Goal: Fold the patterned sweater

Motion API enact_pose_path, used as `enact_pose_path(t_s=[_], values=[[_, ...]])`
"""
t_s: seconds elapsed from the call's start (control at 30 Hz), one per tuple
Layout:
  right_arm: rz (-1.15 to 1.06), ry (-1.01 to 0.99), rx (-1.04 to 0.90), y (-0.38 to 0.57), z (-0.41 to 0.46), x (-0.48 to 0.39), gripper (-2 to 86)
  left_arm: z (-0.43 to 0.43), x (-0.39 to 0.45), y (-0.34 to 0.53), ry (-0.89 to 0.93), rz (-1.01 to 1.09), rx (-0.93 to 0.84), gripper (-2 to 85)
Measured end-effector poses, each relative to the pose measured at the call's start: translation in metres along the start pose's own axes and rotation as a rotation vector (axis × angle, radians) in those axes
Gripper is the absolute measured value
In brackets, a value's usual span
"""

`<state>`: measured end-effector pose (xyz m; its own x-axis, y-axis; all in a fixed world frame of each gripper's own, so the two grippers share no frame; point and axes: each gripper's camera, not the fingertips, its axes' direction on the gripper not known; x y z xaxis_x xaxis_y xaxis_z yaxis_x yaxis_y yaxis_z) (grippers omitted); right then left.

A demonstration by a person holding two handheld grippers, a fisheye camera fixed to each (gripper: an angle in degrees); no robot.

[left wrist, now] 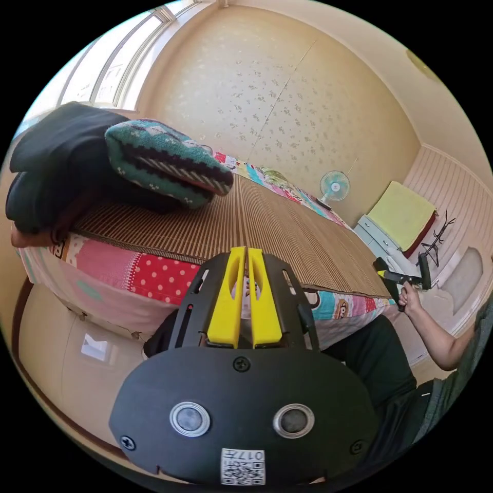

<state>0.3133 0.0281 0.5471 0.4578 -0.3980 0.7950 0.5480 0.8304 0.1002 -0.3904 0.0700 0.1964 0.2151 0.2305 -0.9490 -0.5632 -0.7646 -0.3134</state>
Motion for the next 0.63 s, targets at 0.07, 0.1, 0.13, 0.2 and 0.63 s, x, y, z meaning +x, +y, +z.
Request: enact_pose_path(t_s=[0.07,0.1,0.13,0.2,0.63], values=[[0.23,0.246,0.126,0.016,-0.059,0.071,9.1,-0.007,0.003,0.003,-0.024,-0.004,0.042,-0.9],[0.284,0.289,0.161,0.021,-0.072,0.087,10.3,-0.004,0.002,0.003,-0.046,-0.019,0.029,-0.9],[0.377,0.347,0.242,0.029,-0.095,0.116,12.0,0.002,0.002,0.001,-0.046,-0.022,0.0,-1.0],[0.452,0.38,0.331,0.033,-0.115,0.155,13.0,0.012,0.004,-0.004,-0.049,-0.017,-0.041,-1.0],[0.173,0.267,0.197,-0.139,-0.089,0.107,3.8,0.03,-0.01,-0.005,0.034,-0.086,-0.035,-1.0]])
